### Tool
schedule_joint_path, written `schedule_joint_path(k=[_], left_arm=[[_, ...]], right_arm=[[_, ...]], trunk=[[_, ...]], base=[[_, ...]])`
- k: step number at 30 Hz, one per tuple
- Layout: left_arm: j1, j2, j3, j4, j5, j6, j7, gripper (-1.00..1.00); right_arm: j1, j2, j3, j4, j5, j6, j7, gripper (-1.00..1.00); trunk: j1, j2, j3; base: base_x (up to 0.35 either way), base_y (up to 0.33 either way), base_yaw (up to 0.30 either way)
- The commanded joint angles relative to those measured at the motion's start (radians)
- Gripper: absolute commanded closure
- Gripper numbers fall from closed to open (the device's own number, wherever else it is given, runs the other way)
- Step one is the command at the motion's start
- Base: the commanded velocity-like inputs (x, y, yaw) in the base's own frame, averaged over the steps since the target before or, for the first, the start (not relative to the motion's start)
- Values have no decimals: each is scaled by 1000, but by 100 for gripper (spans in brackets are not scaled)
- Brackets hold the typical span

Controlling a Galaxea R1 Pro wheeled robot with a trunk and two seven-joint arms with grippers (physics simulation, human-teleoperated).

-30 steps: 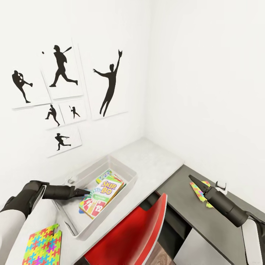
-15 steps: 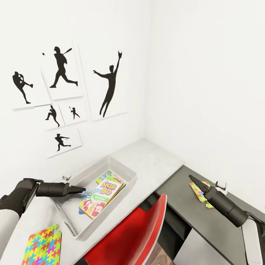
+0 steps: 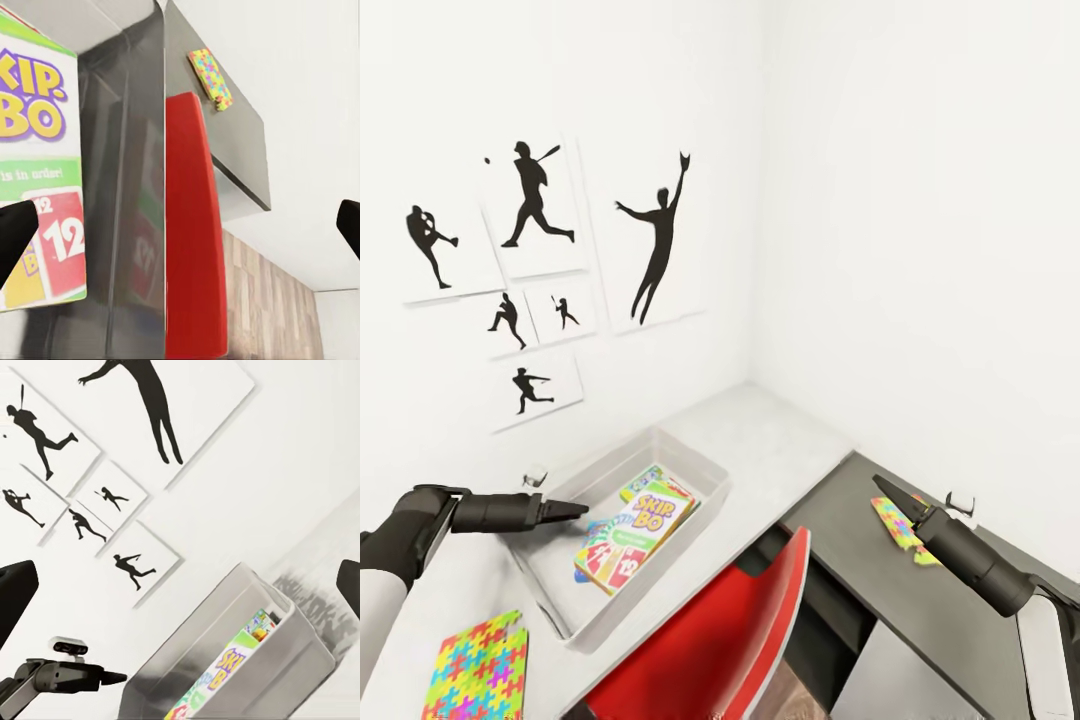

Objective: Put all the toys in the child's room - the three board games (two on the bed and one on the table), the two jigsaw puzzles on the table, and the tennis ball on the table - inside the toy box on the table in the child's room.

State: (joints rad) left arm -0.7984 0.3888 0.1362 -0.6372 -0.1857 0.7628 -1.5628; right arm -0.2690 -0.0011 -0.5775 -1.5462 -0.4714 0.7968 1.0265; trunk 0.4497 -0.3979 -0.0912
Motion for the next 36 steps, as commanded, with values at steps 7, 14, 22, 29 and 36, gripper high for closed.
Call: schedule_joint_path(k=[7, 14, 22, 29, 36], left_arm=[[-1, -1, 5, -1, -11, 11, -8, -100], [-1, -1, 5, -1, -11, 11, -8, -100], [-1, -1, 5, -1, -10, 10, -8, -100], [-1, -1, 5, -1, -9, 10, -8, -100], [-1, -1, 5, -1, -9, 10, -8, -100]], right_arm=[[-1, 0, -1, 0, -3, 5, 1, -100], [-1, 0, -1, 1, -2, 5, 1, -100], [-1, 0, -1, 0, -3, 5, 1, -100], [-1, 0, -1, 1, -2, 5, 1, -100], [-1, 0, -1, 2, -2, 5, 1, -100]], trunk=[[0, -2, 9], [0, -2, 21], [0, -2, 34], [0, -2, 46], [0, -2, 57]], base=[[-234, 0, 0], [-311, 0, 0], [-178, 0, 0], [-16, 0, 0], [-1, 0, 1]])
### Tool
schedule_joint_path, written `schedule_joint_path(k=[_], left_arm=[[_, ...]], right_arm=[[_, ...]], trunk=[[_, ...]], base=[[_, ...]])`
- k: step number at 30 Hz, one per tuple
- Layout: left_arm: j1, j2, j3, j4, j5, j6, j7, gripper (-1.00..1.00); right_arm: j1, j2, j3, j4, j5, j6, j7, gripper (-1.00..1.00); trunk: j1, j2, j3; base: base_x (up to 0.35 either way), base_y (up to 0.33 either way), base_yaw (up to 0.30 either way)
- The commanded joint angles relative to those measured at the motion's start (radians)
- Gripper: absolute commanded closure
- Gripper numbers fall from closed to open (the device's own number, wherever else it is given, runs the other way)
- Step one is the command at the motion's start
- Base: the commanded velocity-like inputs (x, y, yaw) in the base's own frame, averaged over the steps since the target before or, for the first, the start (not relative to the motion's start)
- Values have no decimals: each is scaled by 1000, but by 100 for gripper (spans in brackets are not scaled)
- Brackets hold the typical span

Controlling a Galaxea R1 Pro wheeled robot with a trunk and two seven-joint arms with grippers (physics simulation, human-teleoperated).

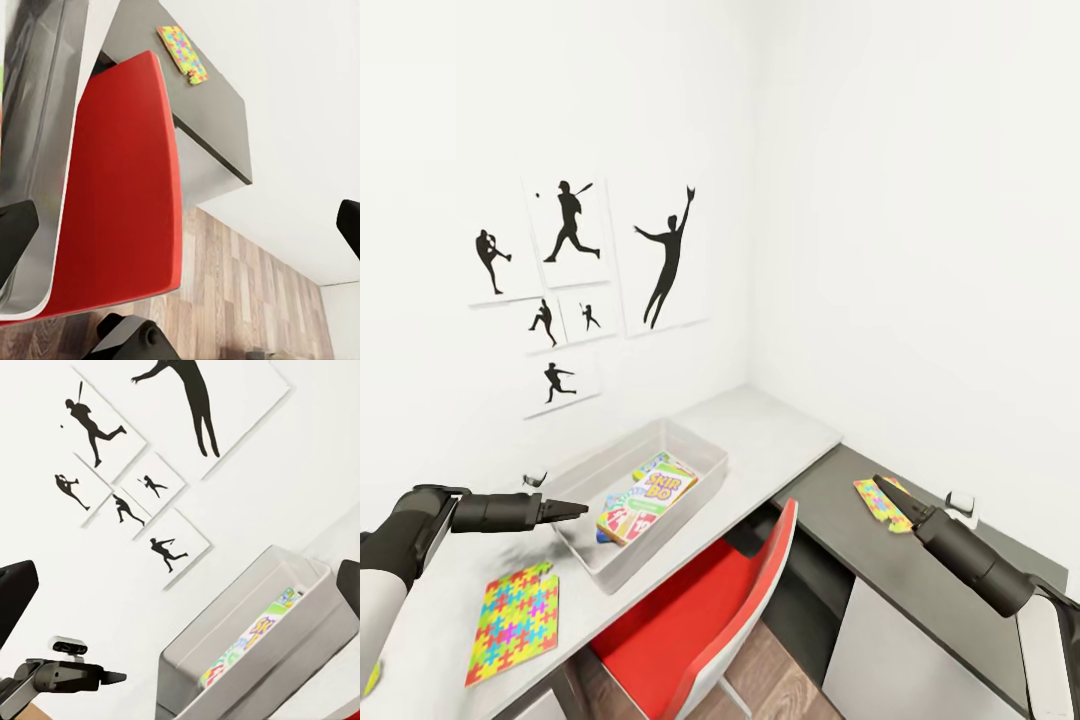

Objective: Put all the toys in the child's room - the three board games (two on the bed and one on the table), the two jigsaw puzzles on the table, and the tennis ball on the table - inside the toy box on the table in the child's room.

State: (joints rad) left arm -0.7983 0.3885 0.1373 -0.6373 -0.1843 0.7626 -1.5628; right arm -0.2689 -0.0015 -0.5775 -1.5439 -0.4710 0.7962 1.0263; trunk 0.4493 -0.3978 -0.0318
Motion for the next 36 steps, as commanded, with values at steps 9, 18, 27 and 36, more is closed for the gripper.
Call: schedule_joint_path(k=[9, 18, 27, 36], left_arm=[[-1, -1, 5, -1, -12, 11, -8, -100], [-1, -2, 5, -1, -12, 11, -8, -100], [-1, -2, 5, -1, -12, 11, -8, -100], [-1, -2, 5, -1, -12, 11, -8, -100]], right_arm=[[-1, 0, -1, 1, -2, 5, 2, -100], [-1, 0, -2, 2, -2, 5, 3, -100], [-1, 0, -1, 2, -2, 5, 3, -100], [-1, 0, -2, 1, -3, 5, 2, -100]], trunk=[[1, -2, 13], [1, -2, 27], [1, -2, 42], [1, -2, 45]], base=[[0, 0, 48], [0, 0, 69], [0, 0, 79], [-54, 0, 27]])
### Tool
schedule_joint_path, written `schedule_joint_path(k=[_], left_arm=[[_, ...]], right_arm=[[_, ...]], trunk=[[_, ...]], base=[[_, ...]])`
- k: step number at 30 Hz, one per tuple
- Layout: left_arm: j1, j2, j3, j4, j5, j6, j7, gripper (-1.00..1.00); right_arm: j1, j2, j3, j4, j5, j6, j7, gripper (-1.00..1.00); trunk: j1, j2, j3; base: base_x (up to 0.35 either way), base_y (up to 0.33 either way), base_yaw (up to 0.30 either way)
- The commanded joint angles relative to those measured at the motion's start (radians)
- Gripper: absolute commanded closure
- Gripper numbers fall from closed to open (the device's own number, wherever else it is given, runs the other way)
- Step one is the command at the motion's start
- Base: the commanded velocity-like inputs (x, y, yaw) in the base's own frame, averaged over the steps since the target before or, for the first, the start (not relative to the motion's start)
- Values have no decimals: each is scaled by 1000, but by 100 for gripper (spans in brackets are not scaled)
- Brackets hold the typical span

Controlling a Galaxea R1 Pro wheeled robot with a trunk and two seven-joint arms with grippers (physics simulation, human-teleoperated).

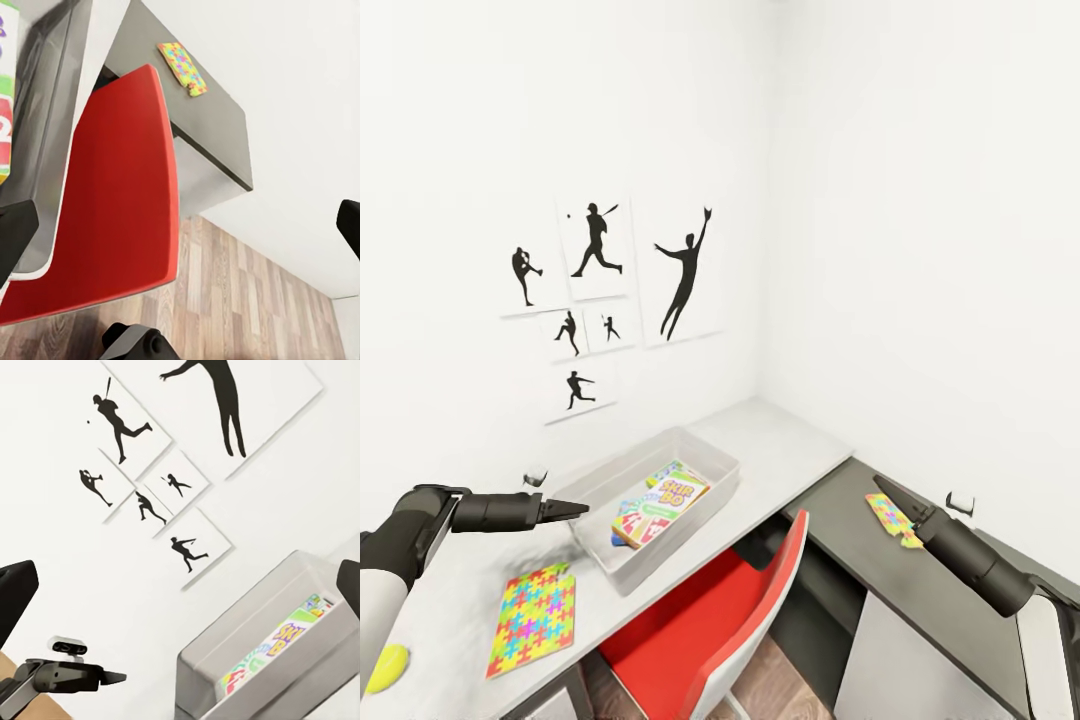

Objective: Put all the toys in the child's room - the three board games (two on the bed and one on the table), the two jigsaw puzzles on the table, and the tennis ball on the table - inside the toy box on the table in the child's room.

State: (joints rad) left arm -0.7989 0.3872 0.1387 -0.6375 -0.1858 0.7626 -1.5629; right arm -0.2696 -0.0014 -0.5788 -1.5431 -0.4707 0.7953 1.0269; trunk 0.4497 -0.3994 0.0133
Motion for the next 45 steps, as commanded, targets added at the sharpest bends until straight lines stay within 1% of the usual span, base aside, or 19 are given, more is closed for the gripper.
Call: schedule_joint_path(k=[1, 26, 35, 38, 39, 42, 45], left_arm=[[0, -1, 4, -1, -11, 11, -8, -100], [0, -2, 4, -1, -11, 12, -8, -100], [0, -2, 5, -1, -10, 13, -8, -100], [0, 1, 21, -1, -7, 22, -8, -100], [0, 1, 35, -1, -7, 25, -8, -100], [0, 1, 63, -2, -5, 27, -8, -100], [0, 2, 74, -2, -4, 27, -8, -100]], right_arm=[[0, 0, -1, 1, -3, 5, 2, -100], [0, 3, -1, -2, -3, 6, 1, -100], [0, 1, -2, -6, -3, 7, -1, -100], [0, -1, -3, -6, -3, 8, -2, -100], [0, -1, -4, -6, -3, 8, -2, -100], [0, -2, -4, -5, -3, 8, -4, -100], [0, -2, -4, -3, -3, 8, -5, -100]], trunk=[[0, -1, 0], [0, -1, 0], [0, -1, 0], [0, -1, 0], [0, -1, 0], [0, -1, 0], [0, -1, 0]], base=[[-37, 0, 3], [-4, 0, 1], [0, 0, 210], [-5, 0, 283], [-97, 0, 287], [-93, 0, 288], [-38, 0, 289]])
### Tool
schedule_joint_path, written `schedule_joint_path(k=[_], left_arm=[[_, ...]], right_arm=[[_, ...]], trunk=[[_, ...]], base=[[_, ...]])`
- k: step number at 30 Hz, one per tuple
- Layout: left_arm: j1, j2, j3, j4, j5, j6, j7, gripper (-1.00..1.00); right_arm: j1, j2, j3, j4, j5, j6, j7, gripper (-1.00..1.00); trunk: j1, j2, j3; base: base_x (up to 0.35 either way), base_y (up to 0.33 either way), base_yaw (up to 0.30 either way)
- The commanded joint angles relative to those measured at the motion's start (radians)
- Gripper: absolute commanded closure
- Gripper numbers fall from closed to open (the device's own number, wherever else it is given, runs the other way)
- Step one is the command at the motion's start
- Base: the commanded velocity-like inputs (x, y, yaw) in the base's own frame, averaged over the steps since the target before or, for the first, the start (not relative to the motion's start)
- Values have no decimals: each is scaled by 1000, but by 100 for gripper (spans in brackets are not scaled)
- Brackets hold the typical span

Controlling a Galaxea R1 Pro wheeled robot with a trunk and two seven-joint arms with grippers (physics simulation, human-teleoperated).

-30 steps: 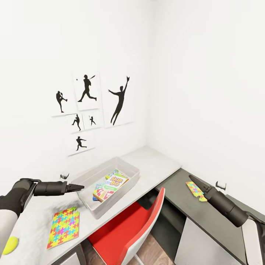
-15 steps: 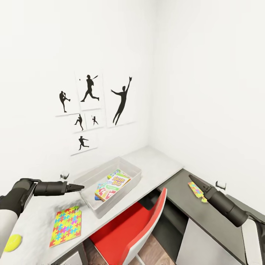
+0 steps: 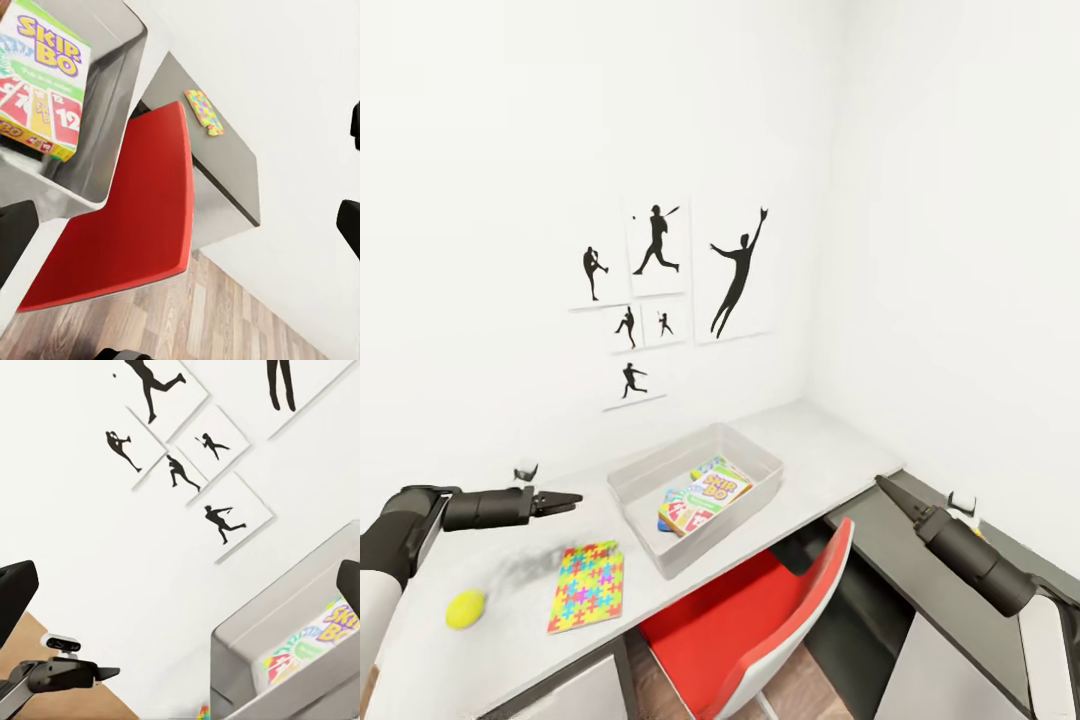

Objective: Put all the toys in the child's room - the three board games (two on the bed and one on the table), the two jigsaw puzzles on the table, and the tennis ball on the table - inside the toy box on the table in the child's room.

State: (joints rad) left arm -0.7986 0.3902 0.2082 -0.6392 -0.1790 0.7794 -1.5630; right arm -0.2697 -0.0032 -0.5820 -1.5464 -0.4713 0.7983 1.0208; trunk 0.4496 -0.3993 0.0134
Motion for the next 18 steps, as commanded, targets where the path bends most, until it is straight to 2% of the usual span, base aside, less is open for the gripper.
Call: schedule_joint_path(k=[1, 7, 14, 18], left_arm=[[-1, -1, 7, 0, -10, 11, -8, -100], [-1, -1, 12, 0, -11, 12, -8, -100], [-1, -1, 13, 0, -12, 15, -8, -100], [-1, -1, 12, 0, -12, 32, -8, -100]], right_arm=[[0, 0, -1, 1, -3, 5, 1, -100], [0, 0, 0, 1, -3, 5, 2, -100], [0, 0, 0, 1, -3, 4, 4, -100], [0, 0, -1, 0, -3, 4, 5, -100]], trunk=[[0, -1, 0], [0, -1, 0], [0, -1, 0], [0, -1, 0]], base=[[-16, 0, 290], [-6, 0, 231], [-2, 0, 42], [-154, 39, 5]])
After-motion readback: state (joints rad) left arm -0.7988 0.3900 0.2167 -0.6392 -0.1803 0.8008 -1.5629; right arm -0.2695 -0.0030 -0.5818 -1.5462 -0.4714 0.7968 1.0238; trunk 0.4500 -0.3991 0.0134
